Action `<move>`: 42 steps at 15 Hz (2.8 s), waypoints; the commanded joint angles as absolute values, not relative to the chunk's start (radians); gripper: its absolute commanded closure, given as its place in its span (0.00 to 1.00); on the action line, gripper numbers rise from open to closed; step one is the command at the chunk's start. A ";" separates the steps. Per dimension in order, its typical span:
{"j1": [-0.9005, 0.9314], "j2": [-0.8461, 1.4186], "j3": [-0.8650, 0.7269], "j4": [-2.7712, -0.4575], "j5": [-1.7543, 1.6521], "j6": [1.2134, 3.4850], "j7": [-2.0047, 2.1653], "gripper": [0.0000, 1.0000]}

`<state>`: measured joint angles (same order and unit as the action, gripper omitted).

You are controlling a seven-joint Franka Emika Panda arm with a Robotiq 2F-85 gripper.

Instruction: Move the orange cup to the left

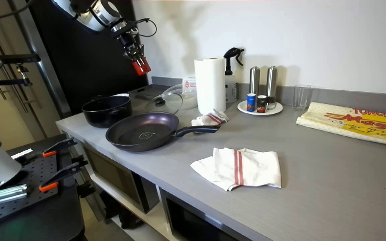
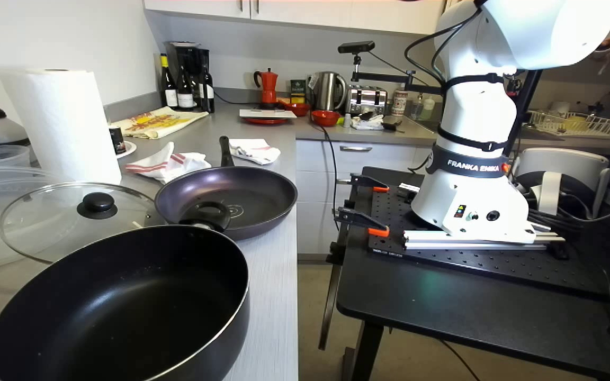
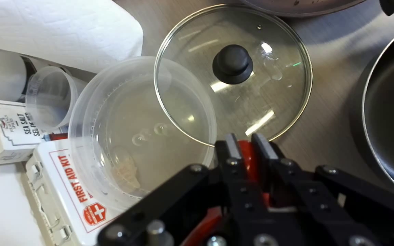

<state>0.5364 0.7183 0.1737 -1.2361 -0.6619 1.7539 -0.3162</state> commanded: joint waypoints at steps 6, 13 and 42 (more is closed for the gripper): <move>0.486 0.707 0.175 -1.229 -0.672 1.803 -0.461 0.96; 0.403 0.726 0.186 -1.204 -0.653 1.882 -0.670 0.96; 0.423 0.880 0.234 -1.186 -0.524 1.973 -1.044 0.96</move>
<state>0.4254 0.8615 0.2228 -1.1990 -0.5301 1.9560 -1.0206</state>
